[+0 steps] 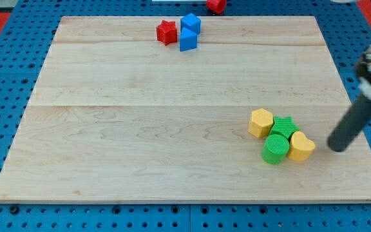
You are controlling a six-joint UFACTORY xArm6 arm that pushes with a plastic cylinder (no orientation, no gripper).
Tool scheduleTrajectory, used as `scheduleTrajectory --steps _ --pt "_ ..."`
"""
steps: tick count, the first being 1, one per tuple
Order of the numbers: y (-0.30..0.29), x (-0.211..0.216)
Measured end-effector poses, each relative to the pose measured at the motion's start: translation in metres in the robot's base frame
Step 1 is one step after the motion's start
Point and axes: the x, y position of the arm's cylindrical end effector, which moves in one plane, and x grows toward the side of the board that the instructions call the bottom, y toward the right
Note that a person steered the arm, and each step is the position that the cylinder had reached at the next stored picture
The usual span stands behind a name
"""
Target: Move the yellow heart above the green star
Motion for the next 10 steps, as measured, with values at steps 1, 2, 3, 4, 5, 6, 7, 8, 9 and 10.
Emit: scheduleTrajectory --steps 1,2,3,4,5,6,7,8,9,10 --pt "-0.019 0.031" --pt "-0.027 0.053" --pt "-0.037 0.029" --pt "-0.044 0.023" --pt "-0.017 0.012" --pt "-0.003 -0.033" --pt "-0.003 -0.075" --pt "-0.003 -0.099" --pt "0.033 -0.077" --pt "0.054 -0.025"
